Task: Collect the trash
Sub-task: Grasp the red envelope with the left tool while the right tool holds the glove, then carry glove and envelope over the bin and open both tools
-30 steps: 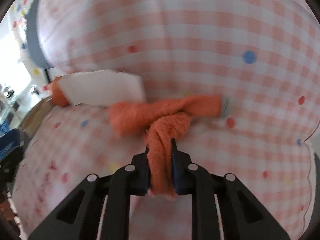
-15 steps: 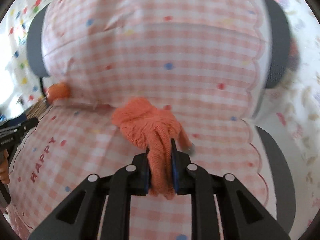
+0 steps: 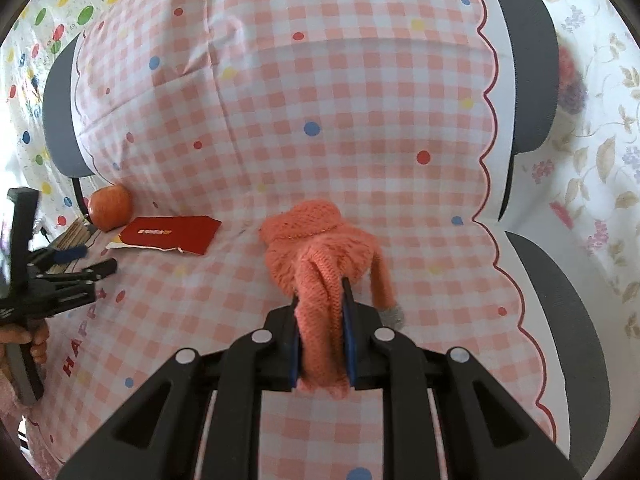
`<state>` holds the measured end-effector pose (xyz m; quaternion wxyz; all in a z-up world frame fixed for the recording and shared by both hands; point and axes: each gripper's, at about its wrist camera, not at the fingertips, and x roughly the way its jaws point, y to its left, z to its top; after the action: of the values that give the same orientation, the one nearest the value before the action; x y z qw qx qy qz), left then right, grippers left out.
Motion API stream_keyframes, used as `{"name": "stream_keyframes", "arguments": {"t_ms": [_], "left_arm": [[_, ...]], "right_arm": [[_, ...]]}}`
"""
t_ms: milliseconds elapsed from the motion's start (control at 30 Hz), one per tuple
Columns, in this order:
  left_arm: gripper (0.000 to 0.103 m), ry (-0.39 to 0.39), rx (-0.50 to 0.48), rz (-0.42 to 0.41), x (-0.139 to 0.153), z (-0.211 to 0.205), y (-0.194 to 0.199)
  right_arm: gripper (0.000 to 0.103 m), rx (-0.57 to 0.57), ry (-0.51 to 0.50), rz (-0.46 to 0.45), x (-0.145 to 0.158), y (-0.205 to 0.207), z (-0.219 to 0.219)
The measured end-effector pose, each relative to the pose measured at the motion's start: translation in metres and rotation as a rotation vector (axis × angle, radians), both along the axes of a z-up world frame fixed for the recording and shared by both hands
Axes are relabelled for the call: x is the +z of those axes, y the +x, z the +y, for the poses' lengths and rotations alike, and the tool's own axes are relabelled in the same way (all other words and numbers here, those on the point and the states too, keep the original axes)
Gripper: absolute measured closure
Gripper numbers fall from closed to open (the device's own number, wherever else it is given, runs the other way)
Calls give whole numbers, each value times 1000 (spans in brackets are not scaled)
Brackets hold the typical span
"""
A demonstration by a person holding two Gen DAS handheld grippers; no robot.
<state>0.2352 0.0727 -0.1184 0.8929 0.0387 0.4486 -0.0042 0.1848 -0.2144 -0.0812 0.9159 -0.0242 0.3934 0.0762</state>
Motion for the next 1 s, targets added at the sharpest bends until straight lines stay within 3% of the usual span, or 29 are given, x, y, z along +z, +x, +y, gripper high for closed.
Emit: {"name": "stream_keyframes", "arguments": {"t_ms": [167,300,367,467,533,800,1000], "left_arm": [[48,39,-33,-11,-2,2,18],[62,111,-144,-33,-1,-15,27],[79,168,-200,-42,1,-27,28],[94,182,-220,-57,7,-35,23],[101,142,-217,-82,20,-37,11],[102,-173,-180,-151,78,-28,-62],[102,-282,-218,-212,100,-56,-131]], "right_arm": [[87,11,7,7,-2,6,3],[87,17,7,15,-5,10,4],[87,14,6,14,-5,10,3],[87,7,8,12,-3,9,2],[87,1,10,4,1,5,0],[87,-3,67,-59,35,-39,-7],[87,-21,124,-108,62,-97,-25]]}}
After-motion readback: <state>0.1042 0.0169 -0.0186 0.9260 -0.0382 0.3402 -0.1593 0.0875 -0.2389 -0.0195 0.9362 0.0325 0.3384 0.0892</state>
